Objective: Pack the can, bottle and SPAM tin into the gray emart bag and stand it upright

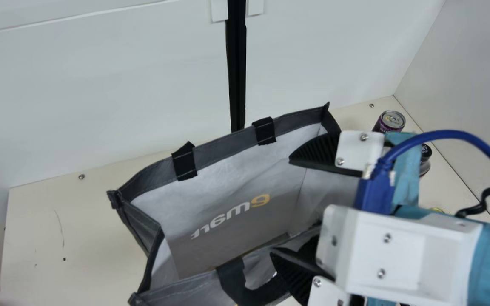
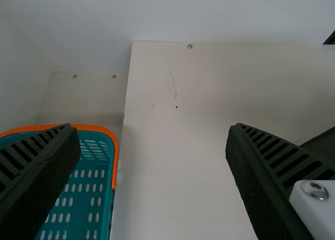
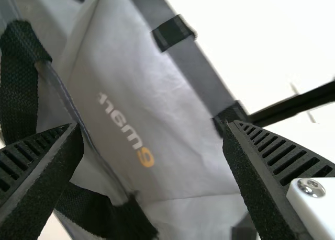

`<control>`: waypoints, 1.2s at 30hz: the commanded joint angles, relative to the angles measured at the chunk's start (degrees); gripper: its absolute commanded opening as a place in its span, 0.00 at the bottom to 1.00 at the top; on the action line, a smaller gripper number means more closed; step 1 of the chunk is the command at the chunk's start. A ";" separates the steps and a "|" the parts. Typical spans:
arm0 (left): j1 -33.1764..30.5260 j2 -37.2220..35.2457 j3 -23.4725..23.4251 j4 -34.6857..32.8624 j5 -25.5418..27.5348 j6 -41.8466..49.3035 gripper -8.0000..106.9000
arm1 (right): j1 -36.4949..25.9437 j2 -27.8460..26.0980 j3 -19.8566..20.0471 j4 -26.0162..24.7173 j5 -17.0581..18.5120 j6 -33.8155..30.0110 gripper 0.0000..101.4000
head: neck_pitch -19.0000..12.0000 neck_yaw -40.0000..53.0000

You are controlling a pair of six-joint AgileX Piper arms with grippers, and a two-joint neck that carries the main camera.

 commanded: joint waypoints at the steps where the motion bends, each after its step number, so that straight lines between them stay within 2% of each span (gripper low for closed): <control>1: 0.00 0.00 0.00 0.00 0.00 0.00 0.85 | -0.62 -0.08 -1.30 0.32 -0.08 0.00 0.94 | -1.30 -0.05; 11: 0.00 0.00 0.00 0.00 0.00 0.00 0.85 | -4.25 -0.47 -6.79 0.49 -0.08 0.66 0.94 | -1.30 -0.05; 21: 0.00 0.00 0.00 0.00 0.00 0.00 0.85 | -15.11 0.41 -12.09 -0.47 -0.08 2.56 0.94 | -1.30 -0.05; 36: 0.00 0.00 0.00 0.00 0.00 0.00 0.85 | -26.75 1.85 -13.76 -0.04 -0.08 6.28 0.94 | -1.30 -0.05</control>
